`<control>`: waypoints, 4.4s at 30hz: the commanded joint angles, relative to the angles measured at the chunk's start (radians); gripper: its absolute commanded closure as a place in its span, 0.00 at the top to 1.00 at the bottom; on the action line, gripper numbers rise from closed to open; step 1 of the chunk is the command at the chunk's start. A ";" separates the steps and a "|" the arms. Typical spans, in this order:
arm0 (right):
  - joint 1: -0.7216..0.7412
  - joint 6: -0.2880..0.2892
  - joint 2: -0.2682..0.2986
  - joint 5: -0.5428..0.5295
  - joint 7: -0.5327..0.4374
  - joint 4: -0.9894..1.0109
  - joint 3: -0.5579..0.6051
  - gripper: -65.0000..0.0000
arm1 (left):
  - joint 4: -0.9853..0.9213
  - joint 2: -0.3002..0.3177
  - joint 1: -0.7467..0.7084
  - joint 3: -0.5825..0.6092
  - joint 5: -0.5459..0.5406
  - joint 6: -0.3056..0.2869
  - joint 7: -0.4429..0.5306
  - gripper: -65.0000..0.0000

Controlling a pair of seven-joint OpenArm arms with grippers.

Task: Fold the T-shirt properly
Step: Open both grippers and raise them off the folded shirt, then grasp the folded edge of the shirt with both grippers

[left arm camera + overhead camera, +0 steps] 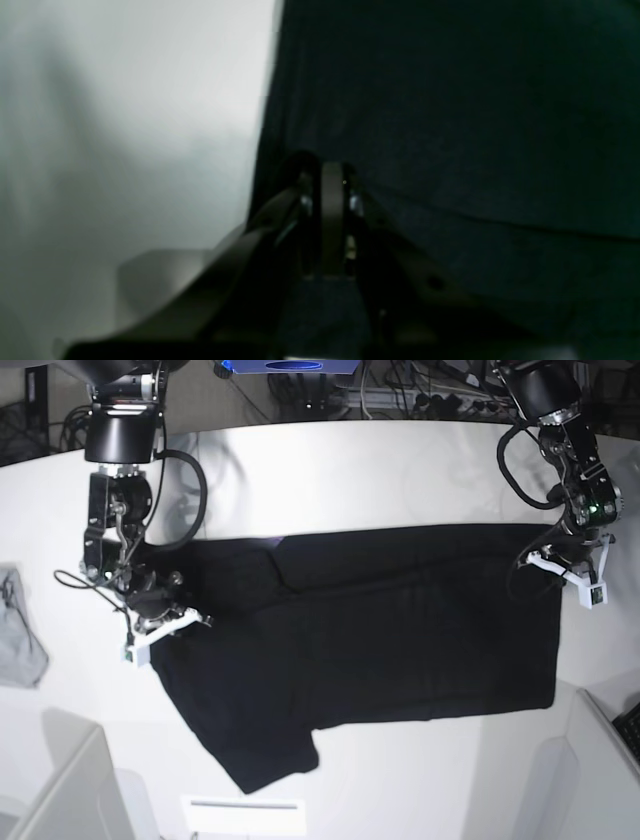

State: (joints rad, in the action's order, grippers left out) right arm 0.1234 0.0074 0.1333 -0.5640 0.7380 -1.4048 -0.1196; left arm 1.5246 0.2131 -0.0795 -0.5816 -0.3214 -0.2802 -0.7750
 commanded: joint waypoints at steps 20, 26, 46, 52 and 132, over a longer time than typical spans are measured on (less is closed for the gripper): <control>-0.040 0.006 -0.005 -0.004 -0.140 -0.097 -0.147 0.37 | 0.044 0.018 0.054 -0.028 -0.017 -0.001 0.022 0.74; -0.153 -0.056 -0.059 0.002 -0.205 -0.288 -0.219 0.38 | 0.103 0.006 0.080 -0.182 -0.020 -0.006 0.019 0.76; -0.428 -0.105 -0.231 -0.118 -0.202 -0.477 -0.384 0.60 | 0.150 -0.050 -0.248 -0.415 -0.373 -0.193 0.021 0.75; -0.474 -0.105 -0.226 -0.308 -0.200 -0.425 -0.447 0.64 | 0.060 -0.068 -0.250 -0.443 -0.382 -0.195 0.021 0.75; -0.296 -0.113 -0.185 -0.182 -0.199 -0.107 -0.384 0.63 | -0.065 -0.080 -0.098 -0.277 -0.336 -0.047 0.016 0.75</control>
State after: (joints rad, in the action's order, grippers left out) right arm -0.1665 -0.0849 -0.0525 -0.7620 0.5083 -1.5116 -0.5018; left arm 1.4483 0.1200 -0.1776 -0.8539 -0.6525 -0.3248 -0.7673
